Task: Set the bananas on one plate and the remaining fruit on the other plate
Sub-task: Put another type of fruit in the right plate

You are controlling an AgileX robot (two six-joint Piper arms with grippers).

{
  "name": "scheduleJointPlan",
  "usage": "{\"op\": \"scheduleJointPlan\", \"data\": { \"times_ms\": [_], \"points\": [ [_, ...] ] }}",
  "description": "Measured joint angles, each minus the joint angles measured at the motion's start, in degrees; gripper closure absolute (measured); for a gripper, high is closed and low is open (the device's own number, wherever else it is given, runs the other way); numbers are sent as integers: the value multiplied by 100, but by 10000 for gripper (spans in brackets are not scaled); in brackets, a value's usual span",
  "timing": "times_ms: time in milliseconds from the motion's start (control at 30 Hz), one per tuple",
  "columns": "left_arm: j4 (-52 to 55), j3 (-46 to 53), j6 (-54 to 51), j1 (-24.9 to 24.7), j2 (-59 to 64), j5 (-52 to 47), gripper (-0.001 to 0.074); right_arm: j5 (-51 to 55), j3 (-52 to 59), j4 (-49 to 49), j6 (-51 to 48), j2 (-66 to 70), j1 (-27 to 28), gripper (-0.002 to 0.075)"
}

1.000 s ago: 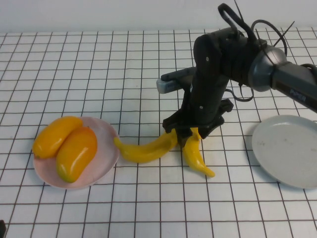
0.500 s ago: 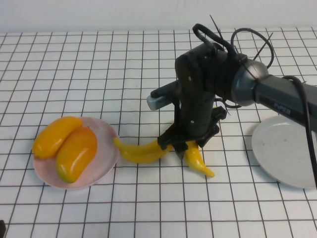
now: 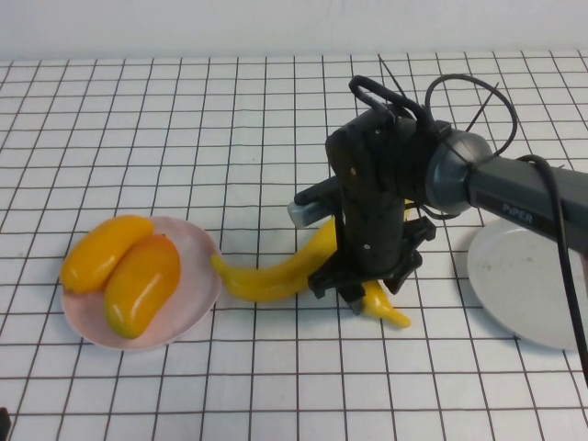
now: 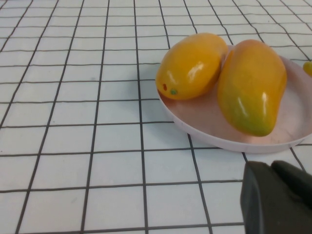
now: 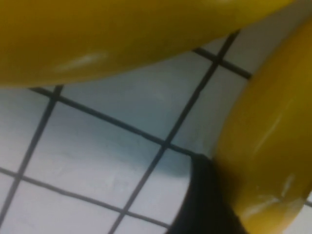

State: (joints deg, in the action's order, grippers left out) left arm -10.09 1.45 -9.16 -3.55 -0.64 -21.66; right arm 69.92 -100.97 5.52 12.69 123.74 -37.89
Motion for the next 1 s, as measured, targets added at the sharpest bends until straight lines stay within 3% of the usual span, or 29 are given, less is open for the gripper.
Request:
{"op": "scheduleJointPlan", "data": {
  "times_ms": [167, 500, 667, 800, 1000],
  "points": [
    [8, 0, 0, 0, 0, 0, 738, 0, 50, 89, -6, -11, 0, 428],
    [8, 0, 0, 0, 0, 0, 738, -31, 339, 722, -217, -1529, 43, 427],
    [8, 0, 0, 0, 0, 0, 738, -106, 1867, 756, -217, -3056, 659, 427],
    [8, 0, 0, 0, 0, 0, 738, -775, 3232, 827, -276, -3841, 1405, 427],
    [465, 0, 0, 0, 0, 0, 738, -1245, 3884, 827, -993, -3861, 2060, 427]
  ]
}}
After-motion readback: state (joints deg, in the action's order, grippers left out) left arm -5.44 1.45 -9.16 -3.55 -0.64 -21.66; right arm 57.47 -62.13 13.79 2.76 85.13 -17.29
